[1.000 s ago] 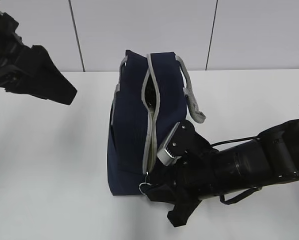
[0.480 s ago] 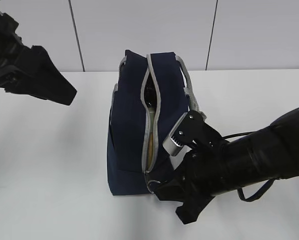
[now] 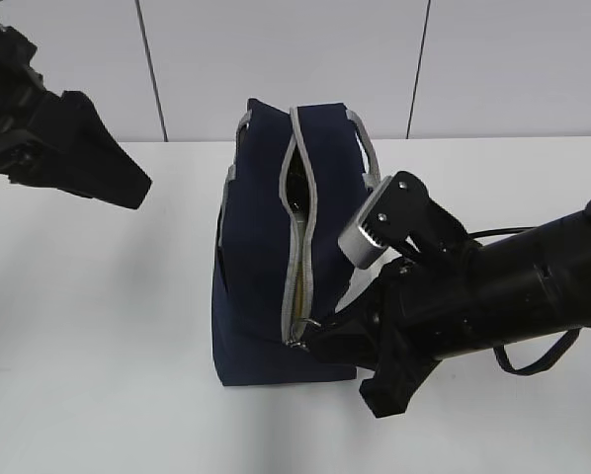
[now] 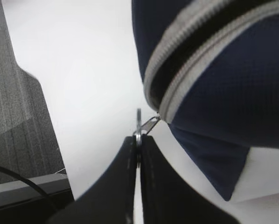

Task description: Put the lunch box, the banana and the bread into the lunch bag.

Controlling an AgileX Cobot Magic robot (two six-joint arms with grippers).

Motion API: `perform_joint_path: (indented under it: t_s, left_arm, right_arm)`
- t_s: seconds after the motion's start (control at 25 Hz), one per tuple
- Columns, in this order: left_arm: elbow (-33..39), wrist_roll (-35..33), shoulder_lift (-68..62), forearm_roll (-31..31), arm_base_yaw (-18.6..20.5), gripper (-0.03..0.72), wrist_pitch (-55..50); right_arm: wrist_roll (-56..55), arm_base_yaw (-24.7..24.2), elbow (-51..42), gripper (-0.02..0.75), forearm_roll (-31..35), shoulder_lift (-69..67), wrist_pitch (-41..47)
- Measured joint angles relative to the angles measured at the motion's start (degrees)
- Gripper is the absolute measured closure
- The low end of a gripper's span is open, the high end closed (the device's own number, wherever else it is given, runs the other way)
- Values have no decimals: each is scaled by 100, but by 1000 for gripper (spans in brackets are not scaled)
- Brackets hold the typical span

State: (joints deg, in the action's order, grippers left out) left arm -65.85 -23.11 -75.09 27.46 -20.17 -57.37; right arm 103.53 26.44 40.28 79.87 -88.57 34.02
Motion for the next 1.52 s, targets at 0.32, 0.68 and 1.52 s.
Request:
perform_joint_path:
  t_s: [0.32,0.68,1.52]
  left_arm:
    - [0,0,0,5,0,246,-5]
    - [0,-63,0,5,0,246,-5]
    - [314,-932,0,764,0,246,569]
  right_arm:
    - [-26,0,211,754,-32,267,0]
    - [-63,0,812,754,-90,267,13]
    - [203,0,1365,754,1265,595,-1362]
